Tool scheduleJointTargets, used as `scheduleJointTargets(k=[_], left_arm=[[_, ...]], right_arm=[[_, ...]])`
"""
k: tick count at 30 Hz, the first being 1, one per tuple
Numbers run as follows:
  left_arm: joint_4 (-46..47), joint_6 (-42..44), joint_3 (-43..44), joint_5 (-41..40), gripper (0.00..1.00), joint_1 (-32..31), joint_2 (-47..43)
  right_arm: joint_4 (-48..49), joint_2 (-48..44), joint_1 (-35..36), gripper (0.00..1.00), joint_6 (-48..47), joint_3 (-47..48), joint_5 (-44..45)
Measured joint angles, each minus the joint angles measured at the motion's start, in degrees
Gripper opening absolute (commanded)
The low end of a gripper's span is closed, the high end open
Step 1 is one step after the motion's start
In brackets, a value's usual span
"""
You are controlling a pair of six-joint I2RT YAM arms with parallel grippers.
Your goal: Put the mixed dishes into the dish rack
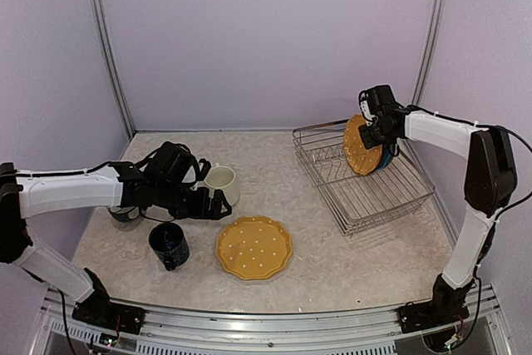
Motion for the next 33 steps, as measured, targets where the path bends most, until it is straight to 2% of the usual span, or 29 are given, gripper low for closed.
scheduleJointTargets(k=[4, 6, 16, 22, 29, 33], left_arm=[[-3.06, 0.28, 0.74, 0.42, 0.98, -0.42, 3.39], [-4.46, 0.63, 1.88, 0.50, 0.95, -0.57, 5.07], [-9.18, 4.76, 9.18, 2.32, 0.66, -1.70, 15.26], [-10.23, 7.52, 10.93, 2.14, 0.57, -2.86, 20.00], [-10.05, 10.29, 11.50, 1.79, 0.45, -3.13, 23.50], [-9.22, 10.80, 12.20, 1.84, 0.34, -3.13, 24.46]], right_arm=[[-0.61, -2.25, -0.20, 0.82, -0.07, 0.02, -1.05], [-0.79, -4.09, -0.17, 0.88, 0.15, 0.04, -1.73], [-1.31, -16.33, 0.26, 0.89, 1.09, -0.81, -5.49], [-2.08, -22.25, 0.52, 0.88, 2.67, -4.24, -8.94], [-3.13, -25.09, 0.57, 0.87, 4.24, -8.63, -12.00], [-3.30, -25.66, 0.63, 0.86, 4.74, -11.02, -13.68]])
